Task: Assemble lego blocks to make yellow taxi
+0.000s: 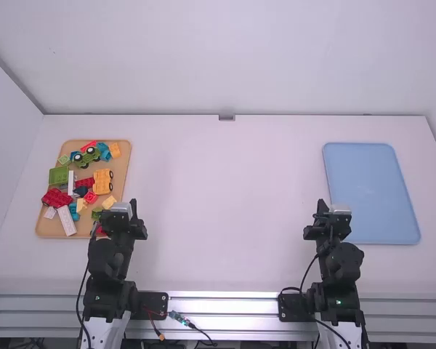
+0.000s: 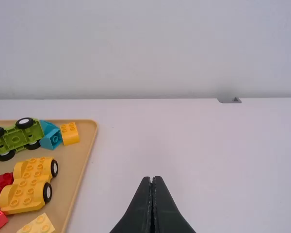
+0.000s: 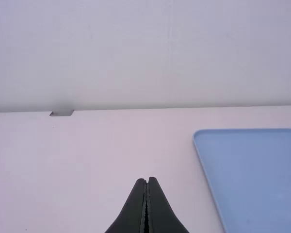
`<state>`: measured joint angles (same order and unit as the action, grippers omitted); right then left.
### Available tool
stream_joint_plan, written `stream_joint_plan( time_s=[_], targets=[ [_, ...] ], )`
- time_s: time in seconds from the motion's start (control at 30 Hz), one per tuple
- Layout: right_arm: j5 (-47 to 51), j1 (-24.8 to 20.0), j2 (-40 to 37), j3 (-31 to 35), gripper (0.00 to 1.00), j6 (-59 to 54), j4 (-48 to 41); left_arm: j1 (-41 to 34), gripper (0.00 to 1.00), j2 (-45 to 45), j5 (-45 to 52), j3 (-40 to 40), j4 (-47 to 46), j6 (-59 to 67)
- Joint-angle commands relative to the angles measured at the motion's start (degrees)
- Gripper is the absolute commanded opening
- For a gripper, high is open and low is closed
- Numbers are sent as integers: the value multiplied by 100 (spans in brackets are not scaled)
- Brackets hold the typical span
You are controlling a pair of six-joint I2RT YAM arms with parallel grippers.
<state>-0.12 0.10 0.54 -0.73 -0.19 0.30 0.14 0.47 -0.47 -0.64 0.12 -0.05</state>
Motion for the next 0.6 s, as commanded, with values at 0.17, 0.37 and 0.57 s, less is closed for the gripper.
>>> stream_joint_plan(
  time_s=[0.17,0.37,0.57],
  targets=[
    [-129,87,207,-207,4,-216,-82,202,4,202,202,-200,114,-188],
    [-129,-17,497,-497,9,-428,-372,210,9,489,489,-486,-65,-186],
    [-151,-177,778,-778,14,-433,-528,214,14,777,777,-775,223,-188]
  ],
)
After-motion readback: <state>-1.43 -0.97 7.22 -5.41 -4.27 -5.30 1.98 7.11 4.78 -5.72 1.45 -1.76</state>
